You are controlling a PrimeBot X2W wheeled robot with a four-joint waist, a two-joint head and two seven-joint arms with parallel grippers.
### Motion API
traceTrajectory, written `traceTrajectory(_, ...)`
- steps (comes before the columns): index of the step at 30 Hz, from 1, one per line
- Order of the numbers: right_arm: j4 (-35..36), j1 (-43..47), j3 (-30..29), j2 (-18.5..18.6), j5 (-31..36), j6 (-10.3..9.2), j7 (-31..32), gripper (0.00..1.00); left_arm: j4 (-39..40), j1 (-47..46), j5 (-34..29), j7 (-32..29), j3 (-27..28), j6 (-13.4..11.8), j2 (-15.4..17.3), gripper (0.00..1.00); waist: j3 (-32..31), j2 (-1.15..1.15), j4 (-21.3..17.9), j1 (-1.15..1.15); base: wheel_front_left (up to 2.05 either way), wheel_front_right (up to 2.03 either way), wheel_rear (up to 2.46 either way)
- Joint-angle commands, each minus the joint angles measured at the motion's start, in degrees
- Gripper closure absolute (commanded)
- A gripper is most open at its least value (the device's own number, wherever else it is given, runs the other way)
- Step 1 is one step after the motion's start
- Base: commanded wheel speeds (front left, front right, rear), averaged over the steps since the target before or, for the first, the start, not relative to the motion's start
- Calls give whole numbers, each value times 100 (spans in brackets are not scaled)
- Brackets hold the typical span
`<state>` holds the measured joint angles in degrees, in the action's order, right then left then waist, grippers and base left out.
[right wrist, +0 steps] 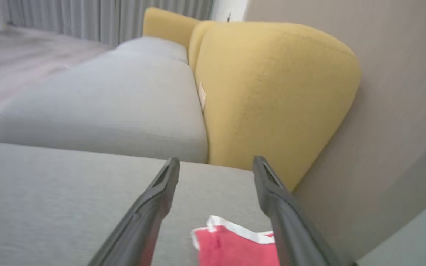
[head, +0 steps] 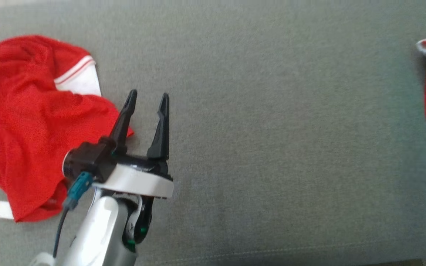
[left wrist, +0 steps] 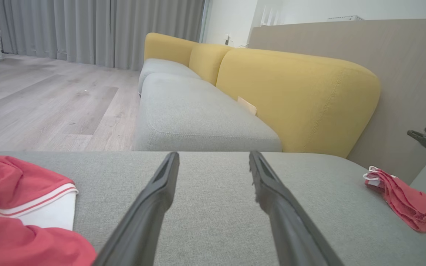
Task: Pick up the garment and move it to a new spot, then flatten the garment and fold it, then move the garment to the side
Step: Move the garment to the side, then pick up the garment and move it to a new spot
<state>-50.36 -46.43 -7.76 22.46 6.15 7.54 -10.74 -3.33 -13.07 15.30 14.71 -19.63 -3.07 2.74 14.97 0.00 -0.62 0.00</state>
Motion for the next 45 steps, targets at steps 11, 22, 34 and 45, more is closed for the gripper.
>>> traceTrajectory(11,2049,1783,639,-1742,-1099,-5,-142,0,344,471,28,29,578,-87,14,0,-1022,0,-246,0,0,0,0)
traceTrajectory(22,3006,3307,1099,-1956,-1651,-5,-338,0,224,1025,73,29,815,-41,14,0,-1434,0,-346,0,0,0,0)
traceTrajectory(34,3472,3939,1155,-1958,-1779,-5,-423,0,155,1307,124,29,764,-1,14,0,-1557,0,-337,0,0,0,0)
traceTrajectory(45,3606,4003,1208,-1958,-1841,-5,-425,0,193,1263,129,29,746,-25,14,0,-1539,0,-322,0,0,0,0)
